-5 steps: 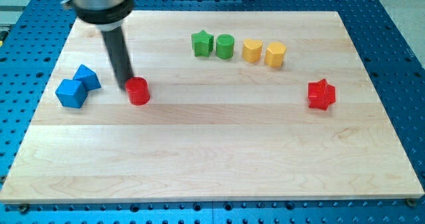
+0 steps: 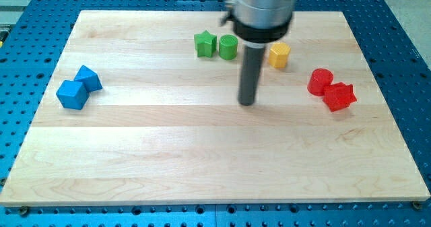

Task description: Place your arm at the center of the board

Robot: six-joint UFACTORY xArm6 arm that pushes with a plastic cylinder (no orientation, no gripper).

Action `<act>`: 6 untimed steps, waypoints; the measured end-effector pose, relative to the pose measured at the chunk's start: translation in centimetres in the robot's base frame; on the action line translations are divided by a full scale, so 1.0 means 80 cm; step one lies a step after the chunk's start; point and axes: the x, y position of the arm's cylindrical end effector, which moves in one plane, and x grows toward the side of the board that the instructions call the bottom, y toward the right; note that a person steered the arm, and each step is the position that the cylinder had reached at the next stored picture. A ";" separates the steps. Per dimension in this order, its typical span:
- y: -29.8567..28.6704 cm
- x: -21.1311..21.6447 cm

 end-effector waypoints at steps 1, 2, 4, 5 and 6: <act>-0.023 -0.002; -0.011 -0.004; 0.011 -0.004; 0.011 -0.005; 0.011 -0.005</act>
